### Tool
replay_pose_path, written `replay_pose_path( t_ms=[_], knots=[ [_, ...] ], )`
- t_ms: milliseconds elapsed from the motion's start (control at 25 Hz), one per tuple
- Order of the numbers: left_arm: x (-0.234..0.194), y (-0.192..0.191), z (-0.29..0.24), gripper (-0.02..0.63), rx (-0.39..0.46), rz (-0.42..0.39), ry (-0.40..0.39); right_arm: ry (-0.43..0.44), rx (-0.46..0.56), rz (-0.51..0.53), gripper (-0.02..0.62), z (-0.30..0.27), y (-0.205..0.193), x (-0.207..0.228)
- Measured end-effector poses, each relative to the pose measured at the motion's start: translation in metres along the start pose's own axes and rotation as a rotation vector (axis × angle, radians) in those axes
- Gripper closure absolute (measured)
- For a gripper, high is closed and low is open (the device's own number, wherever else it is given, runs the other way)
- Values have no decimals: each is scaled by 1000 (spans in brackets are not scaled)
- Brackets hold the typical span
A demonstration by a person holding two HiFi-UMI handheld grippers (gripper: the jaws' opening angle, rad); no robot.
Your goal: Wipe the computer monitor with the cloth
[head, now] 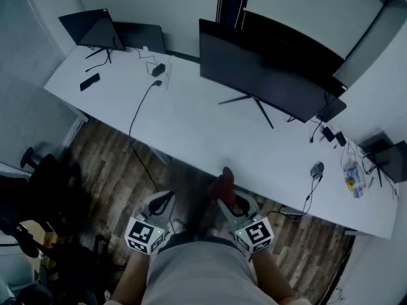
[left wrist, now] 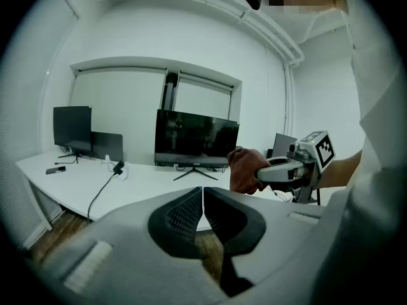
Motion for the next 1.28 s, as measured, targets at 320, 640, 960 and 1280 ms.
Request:
replay_pose_path(
  t_ms=[320, 640, 960, 1280],
  knots=[
    [-75, -11, 50, 597, 38, 66, 18, 2, -30, 33, 466, -60, 16, -46],
    [-144, -10, 65, 597, 100, 115, 22, -29, 62, -83, 465, -111, 35, -50],
    [-192, -6, 27, 597, 101, 127, 46, -24, 78, -113, 465, -168, 46, -13],
    [-254, 27, -67, 597, 72, 95, 57, 5, 117, -152, 465, -246, 68, 79]
  ],
)
Point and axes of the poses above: the fingertips, and each gripper's own axes: z backward along the fingers, x to its right, y out of its top, the point moved 10 cm from there along z, backward along the fingers, and after that the axes turned 11 degrees about y, right-handed, at the moved point
